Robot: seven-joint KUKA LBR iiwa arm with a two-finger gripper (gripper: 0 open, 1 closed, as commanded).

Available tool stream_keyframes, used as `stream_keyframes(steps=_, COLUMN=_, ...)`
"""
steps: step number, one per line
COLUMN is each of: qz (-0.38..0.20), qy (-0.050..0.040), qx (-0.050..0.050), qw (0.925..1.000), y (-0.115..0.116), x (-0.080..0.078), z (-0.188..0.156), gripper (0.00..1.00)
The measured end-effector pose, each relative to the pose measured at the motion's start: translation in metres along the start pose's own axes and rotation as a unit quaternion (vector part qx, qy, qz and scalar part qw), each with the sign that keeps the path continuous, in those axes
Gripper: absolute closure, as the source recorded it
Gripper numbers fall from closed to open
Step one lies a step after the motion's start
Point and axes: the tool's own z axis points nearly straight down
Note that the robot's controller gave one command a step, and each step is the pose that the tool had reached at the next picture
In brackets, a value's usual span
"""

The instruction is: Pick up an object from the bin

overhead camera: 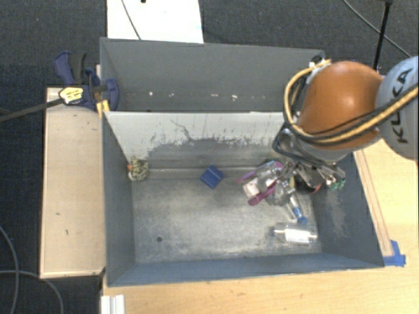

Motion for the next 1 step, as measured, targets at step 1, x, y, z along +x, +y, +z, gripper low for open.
stream_keyframes(steps=1, qz=0.005, qy=0.0008, qx=-0.001, qw=1.0000, y=-0.0047, x=0.0181, z=-0.0341, gripper=1.00)
